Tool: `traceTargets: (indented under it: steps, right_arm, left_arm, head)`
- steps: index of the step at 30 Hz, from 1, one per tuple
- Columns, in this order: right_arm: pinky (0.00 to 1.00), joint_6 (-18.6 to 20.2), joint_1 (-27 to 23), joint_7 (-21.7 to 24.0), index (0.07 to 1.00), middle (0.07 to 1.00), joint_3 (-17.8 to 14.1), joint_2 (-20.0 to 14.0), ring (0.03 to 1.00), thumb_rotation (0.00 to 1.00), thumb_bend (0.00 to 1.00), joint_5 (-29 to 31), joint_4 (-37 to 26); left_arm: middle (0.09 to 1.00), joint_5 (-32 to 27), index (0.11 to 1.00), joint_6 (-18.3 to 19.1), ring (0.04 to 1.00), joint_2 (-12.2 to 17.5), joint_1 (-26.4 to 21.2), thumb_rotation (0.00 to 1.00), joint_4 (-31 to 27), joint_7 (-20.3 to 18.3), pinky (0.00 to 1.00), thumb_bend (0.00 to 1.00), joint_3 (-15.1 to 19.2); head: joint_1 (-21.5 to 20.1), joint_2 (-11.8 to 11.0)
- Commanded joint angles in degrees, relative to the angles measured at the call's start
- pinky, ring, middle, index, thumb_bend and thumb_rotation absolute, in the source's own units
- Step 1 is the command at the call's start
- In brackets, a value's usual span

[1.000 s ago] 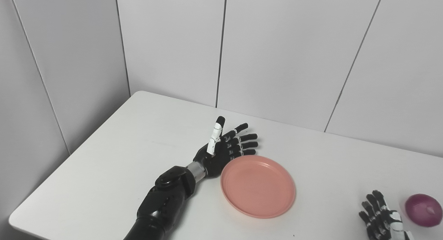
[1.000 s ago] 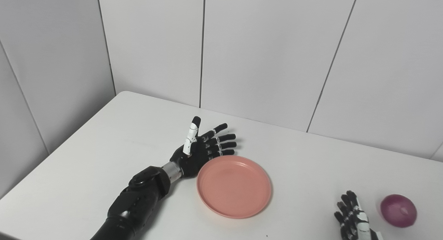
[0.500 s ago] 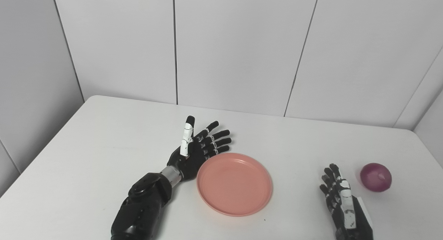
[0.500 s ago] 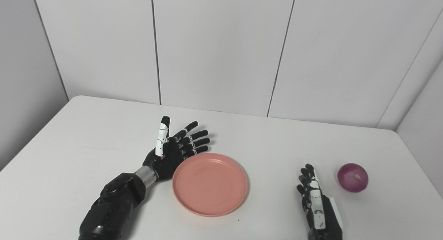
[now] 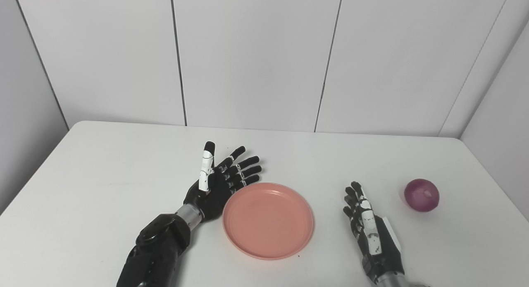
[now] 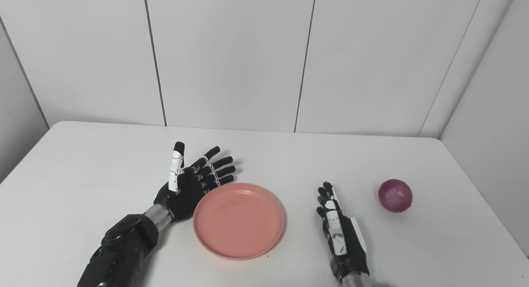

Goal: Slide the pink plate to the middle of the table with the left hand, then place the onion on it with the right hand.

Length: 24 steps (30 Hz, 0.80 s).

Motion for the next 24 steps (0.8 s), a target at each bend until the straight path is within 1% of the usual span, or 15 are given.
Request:
traceTargets:
  steps: [1,7,12,17,24]
  right_arm:
    - [1.0,1.8,-1.6,0.6,1.0,0.978,1.6,1.6,1.0,1.0,0.92,-0.4,-0.1]
    - [1.0,2.0,-1.9,0.2,1.0,0.975,2.2,2.4,1.0,1.0,0.93,-1.2,0.0]
    - [1.0,2.2,-1.9,0.2,1.0,0.975,2.4,2.6,1.0,1.0,0.95,-1.8,0.0]
    - [1.0,1.9,-1.9,0.4,1.0,0.978,2.3,2.6,1.0,1.0,0.95,-1.8,0.1]
    - [1.0,1.2,-1.9,0.4,1.0,0.977,1.8,2.5,1.0,1.0,0.95,-1.4,1.0]
  left_arm:
    - [0.813,2.1,0.975,5.7,0.822,0.0,2.1,0.98,2.0,2.3,0.88,0.87,-1.0]
    - [0.818,2.1,0.971,5.7,0.822,0.2,1.7,0.97,1.9,2.5,0.87,0.86,-1.4]
    - [0.822,2.3,0.981,5.9,0.832,0.3,1.9,0.99,2.0,2.8,0.89,0.84,-1.6]
    - [0.822,2.4,0.982,5.6,0.83,0.5,1.8,0.99,2.3,2.7,0.9,0.84,-1.8]
    - [0.822,2.4,0.976,4.8,0.828,0.8,1.2,0.99,3.9,2.3,0.9,0.85,-1.6]
  head:
    - [-0.5,-0.1]
    - [-1.9,0.0]
    - [-2.7,0.0]
    - [-3.3,-0.1]
    - [-4.7,-0.9]
